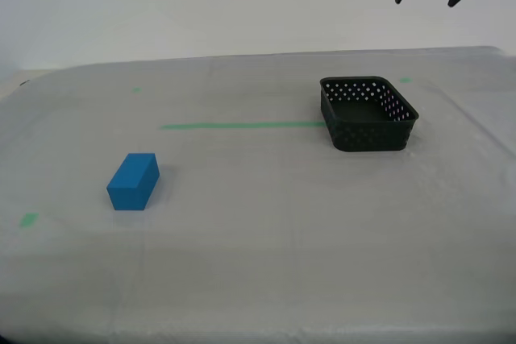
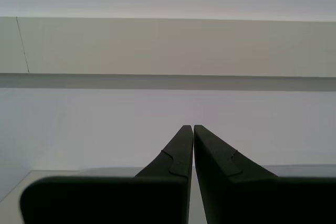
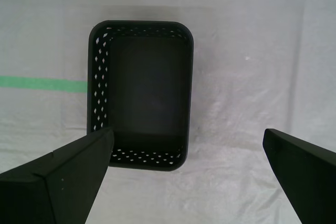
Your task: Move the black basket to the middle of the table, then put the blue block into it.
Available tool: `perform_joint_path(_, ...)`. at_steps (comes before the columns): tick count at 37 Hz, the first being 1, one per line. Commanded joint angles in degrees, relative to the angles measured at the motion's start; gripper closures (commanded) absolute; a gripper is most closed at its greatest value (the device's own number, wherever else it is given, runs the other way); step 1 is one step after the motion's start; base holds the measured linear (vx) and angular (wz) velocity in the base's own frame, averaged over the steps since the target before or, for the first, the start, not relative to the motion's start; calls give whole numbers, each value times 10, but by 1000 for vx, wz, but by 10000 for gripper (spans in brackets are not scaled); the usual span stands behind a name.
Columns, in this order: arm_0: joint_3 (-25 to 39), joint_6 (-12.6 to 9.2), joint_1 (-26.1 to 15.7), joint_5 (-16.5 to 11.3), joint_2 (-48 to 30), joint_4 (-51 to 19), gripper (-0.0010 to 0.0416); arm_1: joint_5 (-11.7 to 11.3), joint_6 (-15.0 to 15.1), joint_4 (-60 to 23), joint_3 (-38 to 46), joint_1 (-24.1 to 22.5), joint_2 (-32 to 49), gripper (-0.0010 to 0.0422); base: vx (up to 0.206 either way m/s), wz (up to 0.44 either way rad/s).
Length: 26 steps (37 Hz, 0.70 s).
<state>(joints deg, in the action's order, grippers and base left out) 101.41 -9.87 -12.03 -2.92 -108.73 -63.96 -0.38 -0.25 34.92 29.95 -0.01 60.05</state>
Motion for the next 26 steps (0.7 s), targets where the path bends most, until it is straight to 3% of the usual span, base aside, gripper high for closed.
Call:
perform_joint_path(1, 0, 2, -1, -2, -21, 5, 6, 0, 1, 3, 0, 0, 0, 412, 0, 0)
perform_joint_path(26, -20, 13, -1, 0, -100, 70, 6, 0, 1, 3, 0, 0, 0, 412, 0, 0)
